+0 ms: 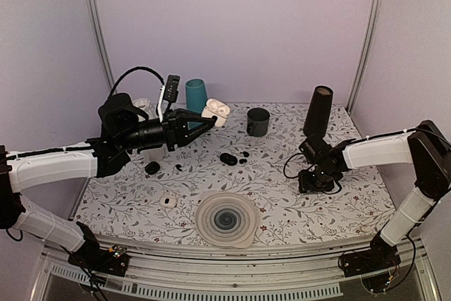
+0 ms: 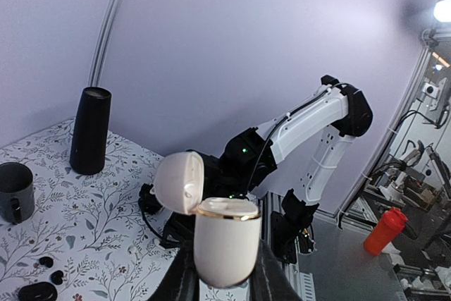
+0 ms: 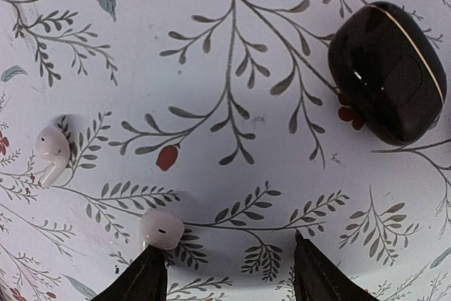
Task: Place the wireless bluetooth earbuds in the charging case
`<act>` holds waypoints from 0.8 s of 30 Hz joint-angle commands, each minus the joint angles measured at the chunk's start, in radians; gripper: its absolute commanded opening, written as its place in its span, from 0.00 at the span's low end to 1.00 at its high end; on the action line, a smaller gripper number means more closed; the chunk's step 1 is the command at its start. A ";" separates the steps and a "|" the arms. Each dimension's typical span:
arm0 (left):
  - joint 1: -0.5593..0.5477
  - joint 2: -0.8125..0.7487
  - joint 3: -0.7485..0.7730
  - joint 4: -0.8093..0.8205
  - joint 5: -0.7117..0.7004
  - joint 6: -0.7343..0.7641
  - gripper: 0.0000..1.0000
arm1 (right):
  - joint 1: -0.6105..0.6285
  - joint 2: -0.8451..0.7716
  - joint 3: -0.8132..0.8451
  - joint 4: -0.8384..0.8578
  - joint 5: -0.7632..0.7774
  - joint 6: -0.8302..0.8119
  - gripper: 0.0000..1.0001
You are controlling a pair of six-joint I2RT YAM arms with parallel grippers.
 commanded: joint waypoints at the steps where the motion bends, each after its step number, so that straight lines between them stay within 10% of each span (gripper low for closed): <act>1: 0.011 -0.012 -0.008 0.029 0.003 0.000 0.00 | -0.022 -0.042 -0.012 0.028 -0.033 -0.009 0.59; 24: 0.013 -0.023 -0.007 0.016 0.008 0.012 0.00 | -0.033 -0.001 0.054 0.067 -0.092 0.044 0.41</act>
